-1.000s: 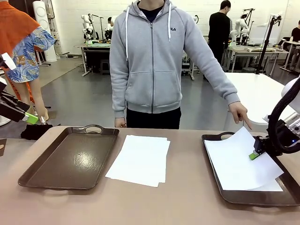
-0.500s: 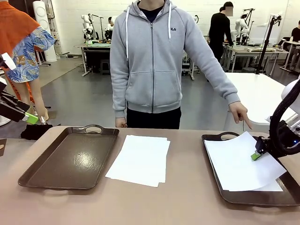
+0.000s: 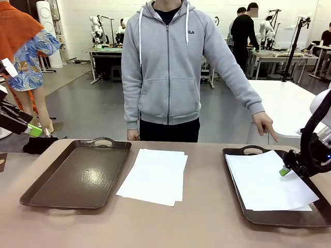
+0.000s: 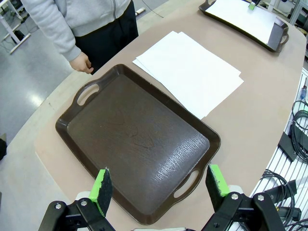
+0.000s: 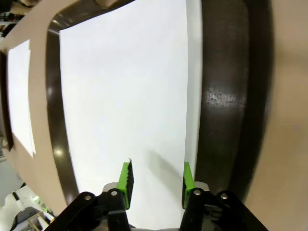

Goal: Sort the A4 documents.
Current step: Place the A4 Paper in the designated Handle tray, then receive the A4 Paper.

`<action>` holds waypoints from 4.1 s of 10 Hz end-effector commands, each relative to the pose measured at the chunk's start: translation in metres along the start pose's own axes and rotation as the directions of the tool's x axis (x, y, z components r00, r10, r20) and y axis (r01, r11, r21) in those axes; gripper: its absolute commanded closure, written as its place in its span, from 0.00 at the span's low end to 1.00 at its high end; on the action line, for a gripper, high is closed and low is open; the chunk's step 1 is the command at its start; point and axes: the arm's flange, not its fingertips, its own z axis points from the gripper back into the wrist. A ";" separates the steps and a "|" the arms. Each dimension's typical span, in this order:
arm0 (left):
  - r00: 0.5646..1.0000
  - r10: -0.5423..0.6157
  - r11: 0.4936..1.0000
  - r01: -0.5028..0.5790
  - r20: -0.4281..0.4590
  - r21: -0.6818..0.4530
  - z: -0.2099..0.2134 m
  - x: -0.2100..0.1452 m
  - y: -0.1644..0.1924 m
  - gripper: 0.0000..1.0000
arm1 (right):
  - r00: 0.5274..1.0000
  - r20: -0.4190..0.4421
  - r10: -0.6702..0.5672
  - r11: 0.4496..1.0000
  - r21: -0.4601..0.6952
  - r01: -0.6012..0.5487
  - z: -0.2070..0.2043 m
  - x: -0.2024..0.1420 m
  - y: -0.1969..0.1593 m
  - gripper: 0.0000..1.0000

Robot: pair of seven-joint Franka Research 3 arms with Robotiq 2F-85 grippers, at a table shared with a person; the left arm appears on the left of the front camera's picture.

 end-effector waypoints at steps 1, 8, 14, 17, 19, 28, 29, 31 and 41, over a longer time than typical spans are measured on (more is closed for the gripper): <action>1.000 0.003 1.000 -0.003 0.007 -0.008 -0.001 -0.001 0.001 0.00 | 1.000 0.016 -0.021 0.996 -0.089 0.022 0.010 -0.009 0.000 0.28; 1.000 0.003 1.000 -0.003 0.007 -0.008 -0.001 -0.001 0.001 0.00 | 0.999 0.043 0.005 0.997 -0.072 -0.002 0.027 -0.005 0.001 0.00; 1.000 0.003 1.000 -0.003 0.007 -0.008 -0.001 -0.001 0.001 0.00 | 0.999 0.043 0.005 0.997 -0.072 -0.002 0.027 -0.005 0.001 0.00; 1.000 0.003 1.000 -0.003 0.007 -0.008 -0.001 -0.001 0.001 0.00 | 0.999 0.043 0.005 0.997 -0.072 -0.002 0.027 -0.005 0.001 0.00; 1.000 0.003 1.000 -0.003 0.007 -0.008 -0.001 -0.001 0.001 0.00 | 0.999 0.043 0.005 0.997 -0.072 -0.002 0.027 -0.005 0.001 0.00; 1.000 0.003 1.000 -0.003 0.007 -0.008 -0.001 -0.001 0.001 0.00 | 0.928 0.196 0.317 0.946 0.010 -0.325 0.099 -0.044 0.052 0.00; 1.000 0.003 1.000 -0.003 0.007 -0.008 -0.001 -0.001 0.001 0.00 | 0.893 0.207 0.400 0.910 0.026 -0.414 0.112 -0.050 0.072 0.00; 1.000 0.003 1.000 -0.003 0.007 -0.008 -0.001 -0.001 0.001 0.00 | 0.794 0.188 0.578 0.784 0.141 -0.604 0.130 -0.061 0.113 0.00; 1.000 0.003 1.000 -0.003 0.007 -0.008 -0.001 -0.001 0.001 0.00 | 0.386 0.390 0.836 0.389 0.075 -0.918 0.150 -0.094 0.193 0.00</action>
